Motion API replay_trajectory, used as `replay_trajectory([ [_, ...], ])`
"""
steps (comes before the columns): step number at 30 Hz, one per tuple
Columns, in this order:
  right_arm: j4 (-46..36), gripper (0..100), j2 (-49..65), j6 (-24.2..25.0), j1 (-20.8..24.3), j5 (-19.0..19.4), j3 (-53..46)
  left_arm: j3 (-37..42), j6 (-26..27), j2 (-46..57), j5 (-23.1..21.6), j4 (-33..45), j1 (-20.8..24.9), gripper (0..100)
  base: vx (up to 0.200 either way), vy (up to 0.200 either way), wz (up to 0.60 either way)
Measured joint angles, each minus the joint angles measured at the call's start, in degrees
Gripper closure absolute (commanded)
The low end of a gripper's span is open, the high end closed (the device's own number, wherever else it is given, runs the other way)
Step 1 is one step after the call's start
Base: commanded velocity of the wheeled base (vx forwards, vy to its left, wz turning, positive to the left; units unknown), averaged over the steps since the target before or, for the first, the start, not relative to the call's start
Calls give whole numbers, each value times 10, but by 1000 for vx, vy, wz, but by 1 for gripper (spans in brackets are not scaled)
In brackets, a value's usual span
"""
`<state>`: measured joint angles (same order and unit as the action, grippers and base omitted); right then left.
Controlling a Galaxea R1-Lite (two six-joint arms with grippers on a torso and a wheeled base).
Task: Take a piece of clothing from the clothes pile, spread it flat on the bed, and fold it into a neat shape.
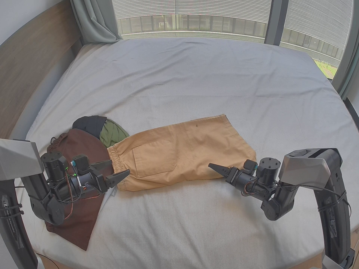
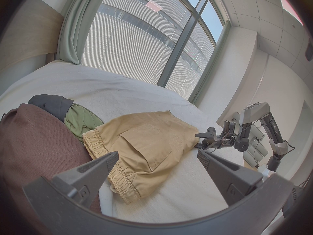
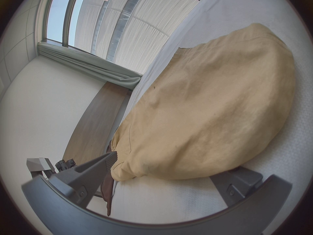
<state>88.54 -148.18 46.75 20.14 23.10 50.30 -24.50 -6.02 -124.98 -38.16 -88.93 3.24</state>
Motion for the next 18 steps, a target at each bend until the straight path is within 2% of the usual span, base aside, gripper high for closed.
replay_trajectory([
  [11,-2,0,-5,7,7,-19,17,1,0,-2,0,0,2,0,0,0,0],
  [12,-2,100,-5,7,7,-19,18,1,1,-2,0,0,2,0,0,0,0],
  [18,-4,100,-7,7,6,-21,20,0,0,-6,0,0,3,0,0,0,0],
])
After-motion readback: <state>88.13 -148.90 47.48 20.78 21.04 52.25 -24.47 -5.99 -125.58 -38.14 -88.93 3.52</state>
